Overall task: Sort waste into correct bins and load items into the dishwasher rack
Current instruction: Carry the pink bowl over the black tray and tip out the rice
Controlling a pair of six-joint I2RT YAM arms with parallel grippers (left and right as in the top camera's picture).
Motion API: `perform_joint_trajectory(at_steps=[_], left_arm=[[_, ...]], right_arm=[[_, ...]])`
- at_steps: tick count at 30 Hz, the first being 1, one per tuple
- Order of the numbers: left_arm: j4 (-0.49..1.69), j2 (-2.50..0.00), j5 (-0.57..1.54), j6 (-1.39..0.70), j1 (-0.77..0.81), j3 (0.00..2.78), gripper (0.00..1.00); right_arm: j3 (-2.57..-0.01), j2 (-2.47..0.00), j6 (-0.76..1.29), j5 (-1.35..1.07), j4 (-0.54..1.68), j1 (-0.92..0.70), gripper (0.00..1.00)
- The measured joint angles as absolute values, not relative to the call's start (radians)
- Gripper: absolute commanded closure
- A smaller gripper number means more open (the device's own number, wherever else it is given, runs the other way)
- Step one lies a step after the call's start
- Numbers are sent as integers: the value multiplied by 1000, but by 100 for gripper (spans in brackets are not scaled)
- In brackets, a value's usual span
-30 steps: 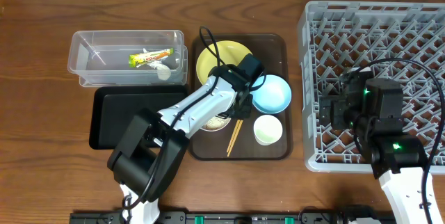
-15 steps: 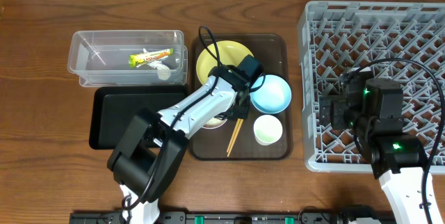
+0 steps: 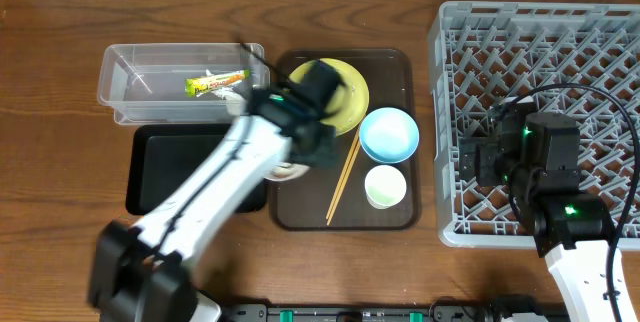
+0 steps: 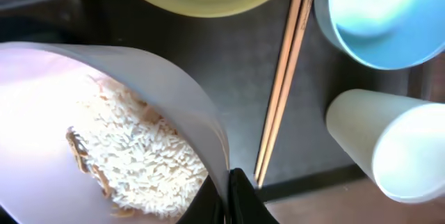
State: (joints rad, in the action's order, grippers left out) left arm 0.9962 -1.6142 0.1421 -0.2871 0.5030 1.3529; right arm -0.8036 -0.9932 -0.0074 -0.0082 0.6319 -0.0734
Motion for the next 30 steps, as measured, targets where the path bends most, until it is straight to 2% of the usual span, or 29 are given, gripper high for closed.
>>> perform_joint_trajectory(at_steps=[5,11,18,30], left_arm=[[1011,-1591,366,-160,279,1352,94],[1012,-1595,728,25,-20,1273,94],[1019,-1626,1026,183,-270,1133,94],[1084,-1712,1323,277,-448,1037,94]], right_arm=[[-804,-993,-7,-8,632,-73,1],[-804,-993,-7,-8,632,-73,1],[-804,-993,-7,-8,632,-73,1],[-804,-993,-7,-8,639,-73,1]])
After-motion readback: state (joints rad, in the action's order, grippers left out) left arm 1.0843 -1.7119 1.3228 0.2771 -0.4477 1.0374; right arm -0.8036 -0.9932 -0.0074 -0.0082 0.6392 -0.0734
